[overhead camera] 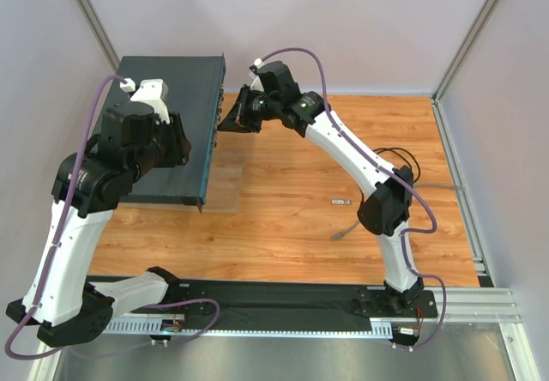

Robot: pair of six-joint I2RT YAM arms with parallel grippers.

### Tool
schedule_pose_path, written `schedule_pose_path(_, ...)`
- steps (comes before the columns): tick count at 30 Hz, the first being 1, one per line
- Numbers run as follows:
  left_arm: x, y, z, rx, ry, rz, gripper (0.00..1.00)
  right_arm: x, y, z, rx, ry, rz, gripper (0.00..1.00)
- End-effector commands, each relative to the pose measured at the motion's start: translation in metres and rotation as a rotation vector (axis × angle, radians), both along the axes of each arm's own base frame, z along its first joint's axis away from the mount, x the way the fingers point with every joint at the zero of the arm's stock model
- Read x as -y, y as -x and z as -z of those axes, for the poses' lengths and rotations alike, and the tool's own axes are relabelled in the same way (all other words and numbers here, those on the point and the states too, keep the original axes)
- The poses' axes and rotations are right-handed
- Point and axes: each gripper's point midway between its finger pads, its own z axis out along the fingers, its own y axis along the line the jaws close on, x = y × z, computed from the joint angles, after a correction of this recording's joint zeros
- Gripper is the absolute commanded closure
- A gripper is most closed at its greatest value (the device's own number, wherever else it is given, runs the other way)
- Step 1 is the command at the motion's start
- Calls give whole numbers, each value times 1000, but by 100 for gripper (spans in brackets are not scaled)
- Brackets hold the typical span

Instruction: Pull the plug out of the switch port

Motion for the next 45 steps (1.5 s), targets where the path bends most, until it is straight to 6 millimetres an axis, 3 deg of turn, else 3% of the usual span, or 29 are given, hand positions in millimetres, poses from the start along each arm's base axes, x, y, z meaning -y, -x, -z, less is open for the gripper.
schedule_pose_path(1,1,2,-7,28,29,4,50,3,4,-3,91,117,41,100)
schedule_pose_path(3,0,1,-6,24,29,-1,50,14,6,4,88,199,79,100)
schedule_pose_path(8,3,0,-4,15,37,1,51,20,4,-4,191,298,133,100)
schedule_pose_path(14,3,2,-3,4,41,2,50,29,5,11,200,402,160,100)
schedule_pose_path(18,1,3,-1,-2,42,-9,51,48,-1,19,213,492,217,100)
schedule_pose_path(24,4,2,-1,-13,48,-2,50,63,-7,7,267,528,275,100)
schedule_pose_path(28,5,2,-2,-11,50,2,50,60,-7,4,284,519,253,100)
schedule_pose_path(34,5,2,-2,-11,48,3,50,53,-5,-29,334,386,264,100)
schedule_pose_path(35,4,2,-3,-9,48,1,50,55,-9,-25,323,380,282,100)
schedule_pose_path(38,4,1,-3,-8,47,-3,50,68,-13,-42,320,307,338,100)
schedule_pose_path(40,4,1,-3,-6,46,0,50,81,-16,-41,307,300,358,100)
schedule_pose_path(45,6,0,-2,-14,49,1,50,95,-16,-59,309,224,380,100)
